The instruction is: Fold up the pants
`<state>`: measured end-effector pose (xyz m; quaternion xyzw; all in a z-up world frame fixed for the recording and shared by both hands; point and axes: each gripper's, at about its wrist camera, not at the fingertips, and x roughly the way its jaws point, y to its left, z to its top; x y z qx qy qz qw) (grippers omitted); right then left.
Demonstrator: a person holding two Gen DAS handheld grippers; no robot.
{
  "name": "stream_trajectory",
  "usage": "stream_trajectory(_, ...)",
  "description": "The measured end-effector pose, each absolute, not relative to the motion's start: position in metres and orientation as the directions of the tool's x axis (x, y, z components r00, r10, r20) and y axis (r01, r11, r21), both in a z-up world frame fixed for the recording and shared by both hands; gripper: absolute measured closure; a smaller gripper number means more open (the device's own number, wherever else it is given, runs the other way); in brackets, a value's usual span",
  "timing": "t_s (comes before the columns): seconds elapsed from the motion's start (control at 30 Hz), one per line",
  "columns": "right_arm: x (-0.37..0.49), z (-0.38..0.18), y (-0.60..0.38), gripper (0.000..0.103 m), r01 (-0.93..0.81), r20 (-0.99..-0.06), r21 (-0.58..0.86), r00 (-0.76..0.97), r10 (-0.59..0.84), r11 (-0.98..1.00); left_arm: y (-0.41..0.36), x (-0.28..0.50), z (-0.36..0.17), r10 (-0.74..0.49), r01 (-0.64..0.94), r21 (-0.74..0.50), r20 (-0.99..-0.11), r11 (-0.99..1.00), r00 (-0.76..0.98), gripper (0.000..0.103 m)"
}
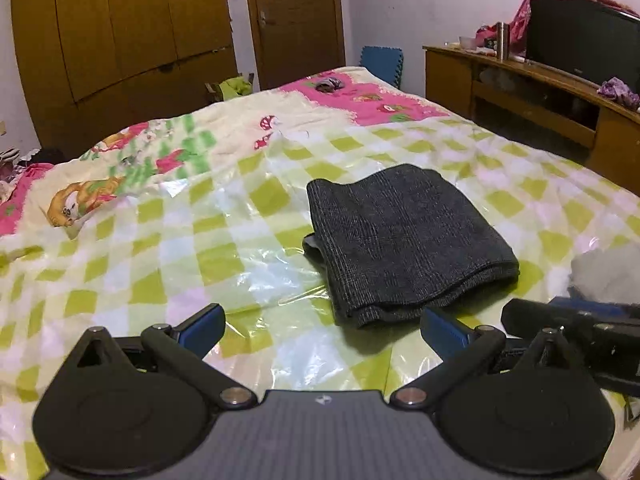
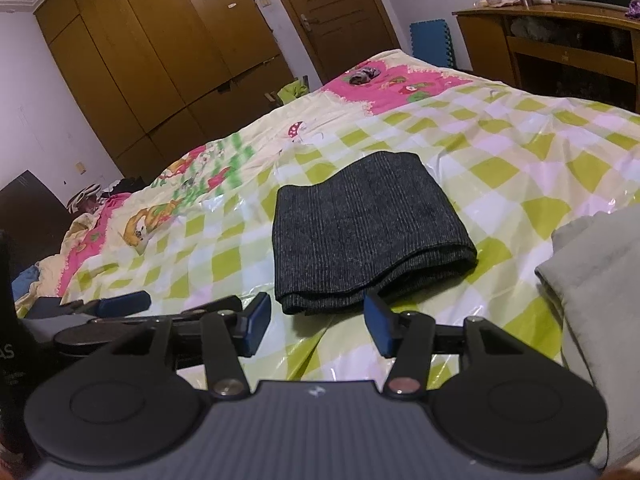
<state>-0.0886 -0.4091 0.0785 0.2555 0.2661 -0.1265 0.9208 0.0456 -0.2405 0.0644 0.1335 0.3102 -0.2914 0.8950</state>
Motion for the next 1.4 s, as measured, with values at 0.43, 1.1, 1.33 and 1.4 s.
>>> stream_trajectory(0.43,-0.094,0.072,-0.411,0.049,0.388,-0.566,0.418,0.819,-0.099,0.821,-0.242,0.043,0.05,-0.439,0.608,0.009,-0.684,0.794,0.583,0.0)
stream_trajectory(1.1,-0.102,0.067,-0.409,0.044,0.397,-0.561,0.435,0.821,-0.102,0.808,-0.256,0.022,0.034,-0.354,0.653,0.152,-0.738,0.742,0.574,0.0)
stream_trajectory(1.33,-0.114,0.068,-0.416,0.043,0.43,-0.556,0.443,0.82,-0.135,0.787,-0.245,0.023,0.032,-0.386,0.653,0.072,-0.756,0.754,0.529,0.0)
stream_trajectory(1.4,-0.117,0.07,-0.417,0.043,0.431,-0.548,0.447,0.824,-0.14,0.784,-0.236,0.023,0.037,-0.418,0.645,0.022,-0.745,0.764,0.52,0.0)
